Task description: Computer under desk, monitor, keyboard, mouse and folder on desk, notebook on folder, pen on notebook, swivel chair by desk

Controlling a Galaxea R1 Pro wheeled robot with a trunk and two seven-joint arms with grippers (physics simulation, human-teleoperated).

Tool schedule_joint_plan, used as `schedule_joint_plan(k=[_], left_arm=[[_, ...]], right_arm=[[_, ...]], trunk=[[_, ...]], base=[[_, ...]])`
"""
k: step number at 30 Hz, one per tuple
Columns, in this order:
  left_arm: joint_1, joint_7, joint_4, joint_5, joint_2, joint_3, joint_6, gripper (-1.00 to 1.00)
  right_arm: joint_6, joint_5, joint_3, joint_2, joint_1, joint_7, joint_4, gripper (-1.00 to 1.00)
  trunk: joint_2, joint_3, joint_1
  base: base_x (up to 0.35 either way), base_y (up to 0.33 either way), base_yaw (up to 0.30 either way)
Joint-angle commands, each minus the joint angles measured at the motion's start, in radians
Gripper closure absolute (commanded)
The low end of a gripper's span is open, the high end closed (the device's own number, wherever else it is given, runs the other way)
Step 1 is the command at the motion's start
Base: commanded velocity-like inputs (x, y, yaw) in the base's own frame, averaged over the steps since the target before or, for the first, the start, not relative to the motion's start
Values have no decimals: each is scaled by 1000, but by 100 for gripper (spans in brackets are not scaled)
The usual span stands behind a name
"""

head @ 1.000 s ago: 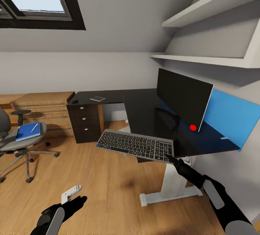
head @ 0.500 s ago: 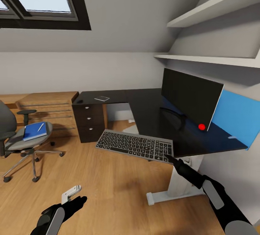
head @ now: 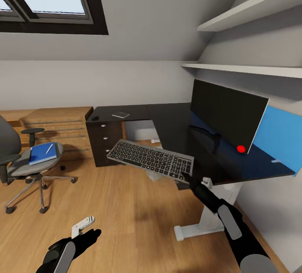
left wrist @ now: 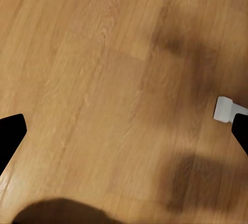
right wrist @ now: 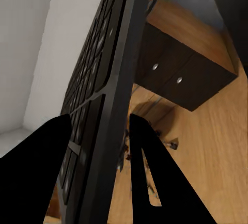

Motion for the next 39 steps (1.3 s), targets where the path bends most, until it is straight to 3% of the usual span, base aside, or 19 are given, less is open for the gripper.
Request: schedule_joint_plan(k=[1,6,7,9,11,13,16,27,32,39], left_arm=[[0,8,-1,11,0,0,4,-100],[0,8,-1,10,0,0,4,-100],[0,8,0,9,0,0,4,-100],[0,8,0,9,0,0,4,-100],[0,8,0,9,0,0,4,-100],[0,8,0,9,0,-1,4,-100],[0,8,0,10,-1,-2,4,-100],[0,8,54,8,-6,-7,-25,-100],[0,8,60,6,-6,-8,-32,-100],[0,8,62,8,-6,-8,-33,-100]], right_arm=[[-2,-1,0,4,0,-1,-9,100],[-35,-4,0,54,-3,-77,-54,100],[-71,-13,-1,82,-4,-145,-72,100],[-153,-38,-1,114,-5,-237,-85,100],[-347,-104,4,147,-6,-359,-89,100],[-440,-130,7,159,-6,-416,-88,100],[-511,-143,10,169,-7,-472,-84,100],[-535,-151,9,174,-5,-490,-81,100],[-537,-160,10,195,-5,-484,-81,100],[-540,-236,8,197,-4,-481,-83,100]], trunk=[[-1,-1,0],[-1,-1,0],[-1,-1,0],[-1,-1,0],[-1,-1,0],[-1,-1,0],[-1,-1,0],[-1,-1,0],[-1,-1,0],[-1,-1,0]], base=[[1,1,0],[0,0,0],[0,0,0],[0,0,0],[0,0,0],[0,0,0],[0,0,0],[0,0,0],[0,0,0],[0,0,0]])
